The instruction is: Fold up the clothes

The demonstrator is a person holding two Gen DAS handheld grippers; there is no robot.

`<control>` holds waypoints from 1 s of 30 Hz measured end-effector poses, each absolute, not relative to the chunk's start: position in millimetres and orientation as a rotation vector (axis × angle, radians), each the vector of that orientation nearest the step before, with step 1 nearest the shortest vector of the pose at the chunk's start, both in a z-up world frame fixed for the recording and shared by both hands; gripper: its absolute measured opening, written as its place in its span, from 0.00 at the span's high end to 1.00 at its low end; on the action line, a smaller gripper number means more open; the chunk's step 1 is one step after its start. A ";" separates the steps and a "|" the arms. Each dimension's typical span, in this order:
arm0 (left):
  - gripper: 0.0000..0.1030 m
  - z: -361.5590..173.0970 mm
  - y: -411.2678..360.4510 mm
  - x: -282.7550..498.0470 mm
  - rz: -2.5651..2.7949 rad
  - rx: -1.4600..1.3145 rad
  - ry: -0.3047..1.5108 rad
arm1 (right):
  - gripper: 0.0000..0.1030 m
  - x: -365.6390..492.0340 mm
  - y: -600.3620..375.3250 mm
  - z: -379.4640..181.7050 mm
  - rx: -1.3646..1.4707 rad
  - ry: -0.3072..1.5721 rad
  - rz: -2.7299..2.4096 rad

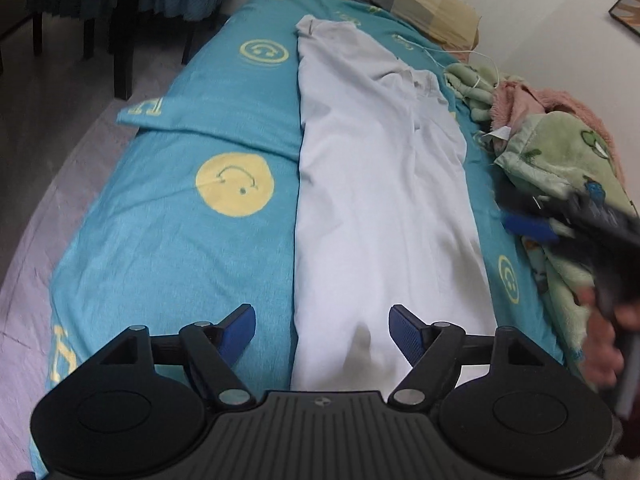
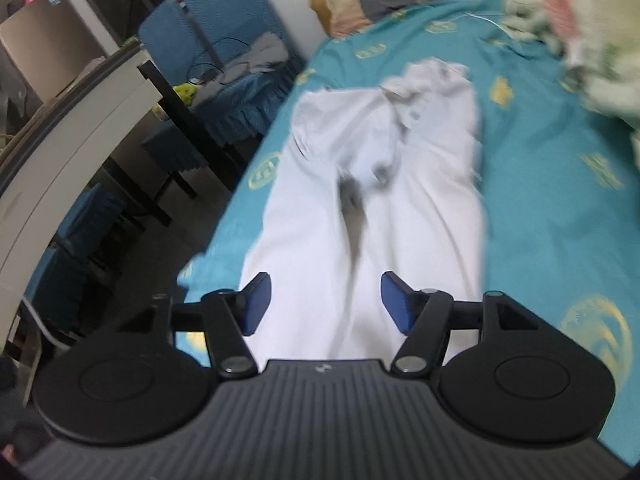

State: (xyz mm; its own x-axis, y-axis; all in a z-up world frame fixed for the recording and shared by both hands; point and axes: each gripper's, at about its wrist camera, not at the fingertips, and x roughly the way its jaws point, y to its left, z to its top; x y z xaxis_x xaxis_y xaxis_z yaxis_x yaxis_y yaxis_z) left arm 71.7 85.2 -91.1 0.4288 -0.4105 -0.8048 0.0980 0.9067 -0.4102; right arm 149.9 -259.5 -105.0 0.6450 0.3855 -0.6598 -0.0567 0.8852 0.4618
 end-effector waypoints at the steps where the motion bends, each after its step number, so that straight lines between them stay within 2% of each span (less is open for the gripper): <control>1: 0.27 -91.1 85.7 70.5 -0.335 -0.333 1.098 | 0.39 134.8 -267.8 -106.2 0.447 0.864 0.230; 9: 0.27 -110.5 81.1 73.7 -0.345 -0.307 1.190 | 0.38 52.3 -305.3 -143.7 0.610 1.062 0.002; 13: 0.27 -117.8 74.6 73.0 -0.387 -0.291 1.231 | 0.38 54.3 -299.0 -156.7 0.638 1.134 0.024; 16: 0.30 -121.7 70.6 72.1 -0.424 -0.295 1.248 | 0.38 56.5 -292.8 -168.7 0.643 1.206 0.048; 30: 0.32 -128.7 56.6 67.0 -0.471 -0.222 1.286 | 0.38 46.8 -257.5 -162.8 0.513 1.282 0.191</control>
State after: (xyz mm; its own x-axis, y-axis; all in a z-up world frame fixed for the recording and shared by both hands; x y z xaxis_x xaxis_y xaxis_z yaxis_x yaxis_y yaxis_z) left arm 67.0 56.6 -128.7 0.2027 -0.4553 -0.8670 0.2128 0.8847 -0.4148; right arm 46.8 -257.5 -162.8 0.2878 0.4135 -0.8639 0.1442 0.8730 0.4659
